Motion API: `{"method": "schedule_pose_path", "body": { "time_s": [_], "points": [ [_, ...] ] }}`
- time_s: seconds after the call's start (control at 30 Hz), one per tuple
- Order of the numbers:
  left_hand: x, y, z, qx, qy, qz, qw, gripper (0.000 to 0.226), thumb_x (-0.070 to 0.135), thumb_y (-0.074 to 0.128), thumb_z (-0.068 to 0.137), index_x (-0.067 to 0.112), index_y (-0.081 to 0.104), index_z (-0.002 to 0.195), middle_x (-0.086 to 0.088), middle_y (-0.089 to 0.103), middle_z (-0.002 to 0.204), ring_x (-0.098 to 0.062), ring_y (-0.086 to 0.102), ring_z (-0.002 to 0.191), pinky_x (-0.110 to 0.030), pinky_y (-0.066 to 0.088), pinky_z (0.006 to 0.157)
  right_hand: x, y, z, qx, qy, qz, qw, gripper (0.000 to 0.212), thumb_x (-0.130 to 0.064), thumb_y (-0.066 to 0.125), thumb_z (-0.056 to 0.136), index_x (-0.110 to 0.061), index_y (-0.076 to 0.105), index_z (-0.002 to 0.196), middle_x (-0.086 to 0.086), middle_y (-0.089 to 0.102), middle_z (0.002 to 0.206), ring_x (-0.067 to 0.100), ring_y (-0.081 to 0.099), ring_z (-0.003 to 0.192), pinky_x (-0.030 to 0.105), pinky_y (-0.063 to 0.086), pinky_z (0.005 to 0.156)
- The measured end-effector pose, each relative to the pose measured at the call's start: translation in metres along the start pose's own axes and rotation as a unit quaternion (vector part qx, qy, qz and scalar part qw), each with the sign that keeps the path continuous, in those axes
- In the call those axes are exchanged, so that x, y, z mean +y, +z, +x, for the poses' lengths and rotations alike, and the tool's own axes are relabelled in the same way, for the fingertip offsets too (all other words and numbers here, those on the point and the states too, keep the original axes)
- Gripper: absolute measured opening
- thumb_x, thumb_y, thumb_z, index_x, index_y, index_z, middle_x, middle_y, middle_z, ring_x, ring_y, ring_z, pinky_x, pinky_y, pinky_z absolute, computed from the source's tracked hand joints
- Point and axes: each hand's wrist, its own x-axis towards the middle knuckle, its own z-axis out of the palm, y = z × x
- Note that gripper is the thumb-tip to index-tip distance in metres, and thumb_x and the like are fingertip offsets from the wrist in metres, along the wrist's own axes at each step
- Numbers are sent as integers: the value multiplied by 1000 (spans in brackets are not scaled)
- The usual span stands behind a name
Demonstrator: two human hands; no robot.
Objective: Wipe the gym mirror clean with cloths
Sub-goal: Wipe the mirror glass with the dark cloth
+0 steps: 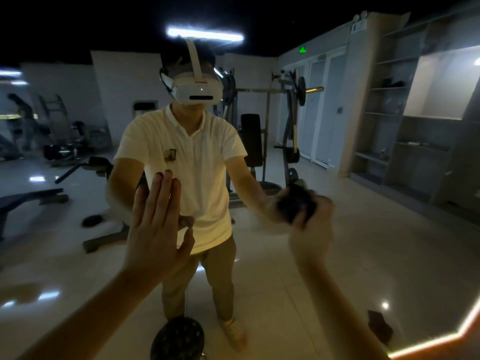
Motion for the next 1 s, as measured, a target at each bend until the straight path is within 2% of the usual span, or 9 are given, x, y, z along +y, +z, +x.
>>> {"method": "schedule_pose_path", "body": {
  "time_s": [0.13, 0.23, 0.3, 0.37, 0.47, 0.57, 0.7, 0.87, 1.0],
  "points": [
    [5, 6, -1, 3, -16, 1, 1000, 93, 45, 51, 94, -5, 10, 162, -24, 4, 171, -40, 6, 159, -63, 12, 126, 2, 9, 17, 67, 135, 8, 989, 28, -23, 49, 103, -10, 48, 127, 10, 57, 123, 26, 62, 105, 32, 45, 79],
    [2, 9, -1, 1, -11, 2, 1000, 87, 43, 44, 97, -5, 11, 161, -25, 5, 171, -40, 6, 159, -62, 10, 127, -51, 44, -48, 2, -46, 20, 999, 32, -40, 40, 103, -24, 50, 127, -9, 57, 117, 1, 53, 99, 19, 48, 83],
    [-2, 10, -1, -1, -3, 13, 1000, 80, 42, 37, 102, -7, 13, 161, -26, 6, 170, -41, 7, 159, -62, 10, 127, -74, 60, -92, -166, -228, -2, 959, 22, -45, 48, 101, -30, 52, 116, -10, 57, 113, 4, 57, 96, 26, 57, 82],
    [-6, 9, -3, -2, 4, 17, 1000, 78, 38, 39, 102, -6, 13, 161, -25, 6, 170, -40, 7, 159, -60, 9, 127, -73, 61, -101, -223, -317, -15, 922, 19, -41, 59, 97, -28, 56, 111, -5, 58, 111, 10, 58, 98, 32, 57, 84],
    [-6, 8, -2, 4, 3, 14, 1000, 81, 31, 48, 97, -5, 14, 161, -23, 6, 171, -39, 8, 159, -60, 10, 127, -34, 39, -66, -157, -241, -23, 957, 20, -44, 52, 100, -27, 57, 110, -2, 61, 109, 8, 57, 94, 31, 51, 82],
    [-4, 9, -3, 5, 2, 12, 1000, 81, 32, 46, 97, -3, 13, 162, -22, 5, 172, -39, 8, 159, -59, 10, 127, 8, 7, -12, -31, -52, -62, 996, 35, -46, 43, 101, -18, 57, 117, 7, 62, 109, 24, 62, 97, 42, 53, 83],
    [-4, 1, -3, -16, 1, 7, 1000, 83, 33, 49, 95, -4, 16, 162, -21, 5, 172, -38, 9, 159, -61, 16, 126, 14, -7, 32, 91, -12, -97, 991, 36, -34, 49, 94, -1, 60, 102, 24, 55, 99, 37, 55, 82, 41, 44, 68],
    [-14, -27, -3, -47, 26, -7, 999, 87, 33, 54, 93, -2, 14, 162, -17, 4, 173, -33, 8, 160, -61, 21, 125, -56, 24, 16, 90, 6, 41, 995, 21, -19, 53, 104, -3, 60, 115, 11, 67, 102, 26, 67, 90, 25, 46, 82],
    [-28, -42, -9, -6, 1, -14, 1000, 88, 20, 58, 89, -2, 14, 163, -17, 7, 173, -32, 7, 160, -52, 10, 130, -138, 42, -37, -80, -32, 121, 989, 34, -26, 58, 98, -19, 50, 131, 2, 62, 121, 16, 59, 110, 31, 47, 95]
  ]
}}
